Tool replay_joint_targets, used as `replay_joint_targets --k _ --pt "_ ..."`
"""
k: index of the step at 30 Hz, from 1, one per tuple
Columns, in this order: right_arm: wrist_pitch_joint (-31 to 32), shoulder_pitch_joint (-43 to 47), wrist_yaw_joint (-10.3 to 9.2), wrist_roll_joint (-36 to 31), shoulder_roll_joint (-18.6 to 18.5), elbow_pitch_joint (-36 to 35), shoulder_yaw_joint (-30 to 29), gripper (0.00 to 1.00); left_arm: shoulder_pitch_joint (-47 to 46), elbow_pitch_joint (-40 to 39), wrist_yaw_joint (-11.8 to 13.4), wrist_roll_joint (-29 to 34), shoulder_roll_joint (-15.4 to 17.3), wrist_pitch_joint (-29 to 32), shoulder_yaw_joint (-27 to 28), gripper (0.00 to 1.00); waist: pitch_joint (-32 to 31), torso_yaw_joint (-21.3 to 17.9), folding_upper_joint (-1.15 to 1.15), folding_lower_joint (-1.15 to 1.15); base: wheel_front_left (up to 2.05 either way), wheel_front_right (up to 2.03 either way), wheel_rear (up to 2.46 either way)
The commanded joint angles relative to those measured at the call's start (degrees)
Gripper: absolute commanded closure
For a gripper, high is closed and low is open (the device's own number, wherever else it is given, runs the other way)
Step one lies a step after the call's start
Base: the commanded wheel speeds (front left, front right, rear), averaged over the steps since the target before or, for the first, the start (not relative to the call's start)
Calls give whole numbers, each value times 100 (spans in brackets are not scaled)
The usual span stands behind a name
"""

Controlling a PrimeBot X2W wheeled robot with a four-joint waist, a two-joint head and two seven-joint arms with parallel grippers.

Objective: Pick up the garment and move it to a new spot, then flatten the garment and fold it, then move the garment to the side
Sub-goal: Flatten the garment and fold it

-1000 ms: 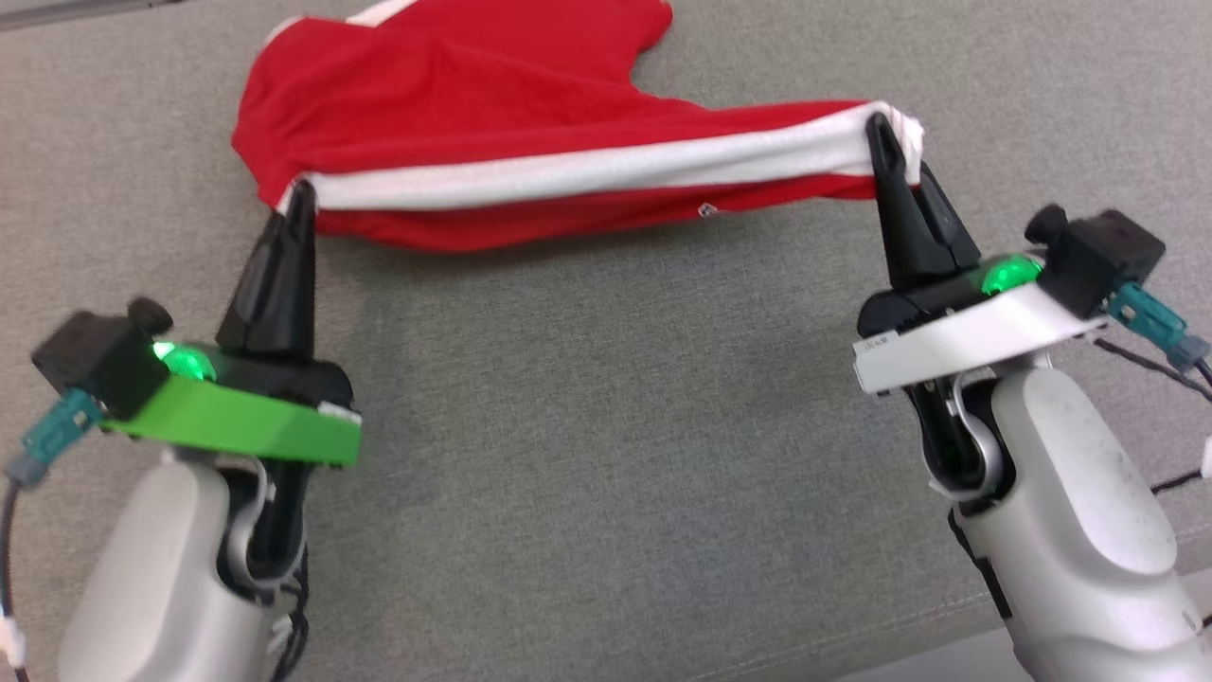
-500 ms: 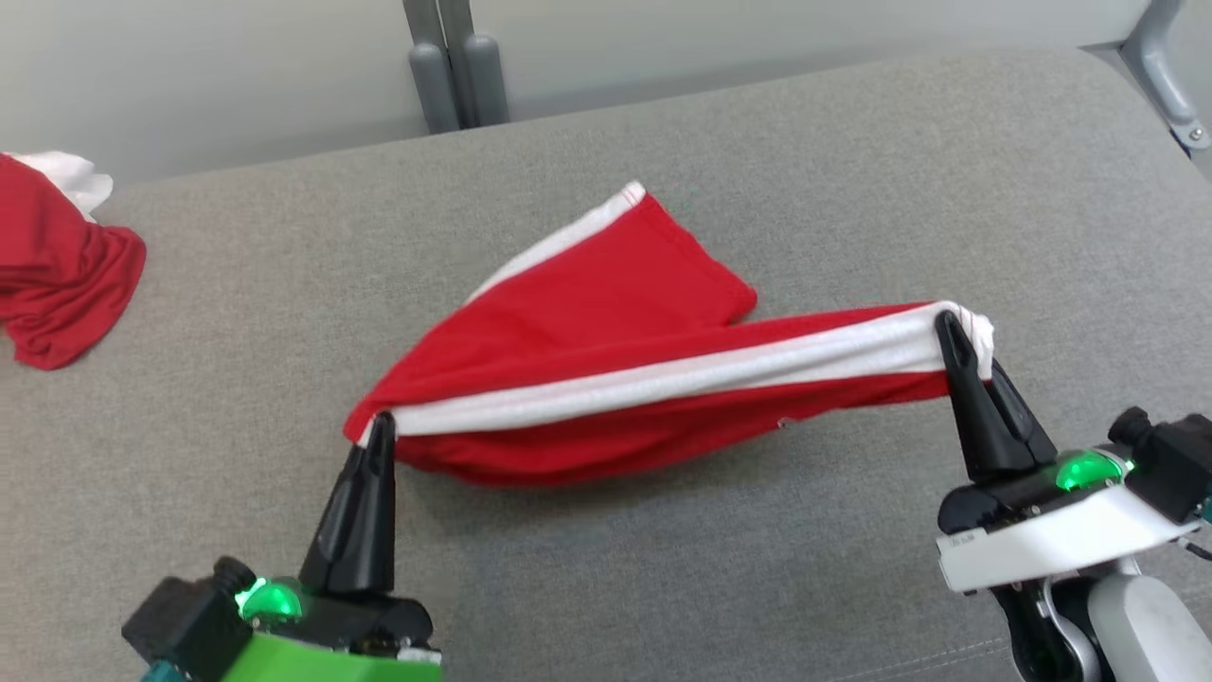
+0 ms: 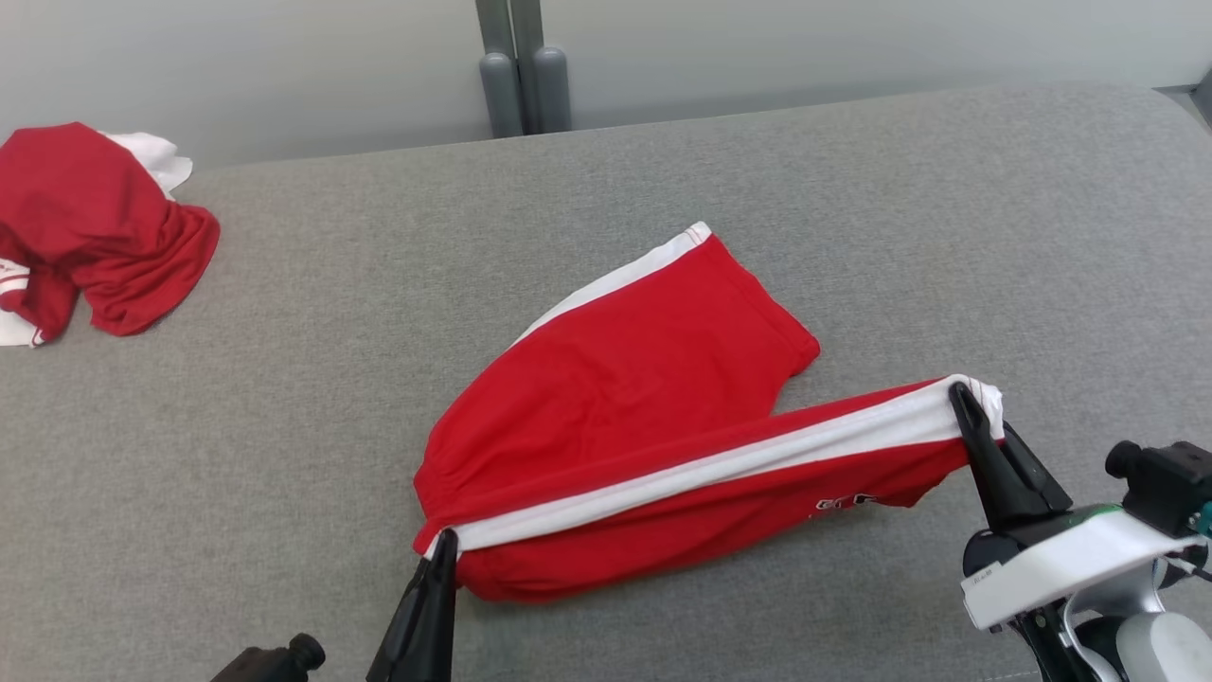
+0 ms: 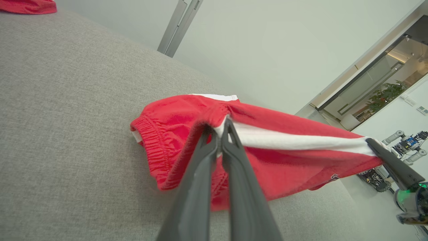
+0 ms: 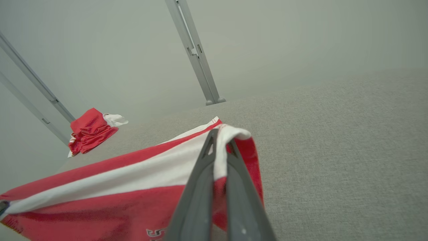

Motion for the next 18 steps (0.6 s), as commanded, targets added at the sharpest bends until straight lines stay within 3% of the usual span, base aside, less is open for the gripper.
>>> replay_joint_targets --k 1,18 --pt "-32 -204 1 -48 -65 220 4 100 -149 146 5 -49 -24 43 8 100 83 153 0 0 0 0 0" --pt "76 -3085 -4 64 -598 3040 1214 100 -2150 2117 457 -568 -271 423 -5 100 645 848 0 0 0 0 0"
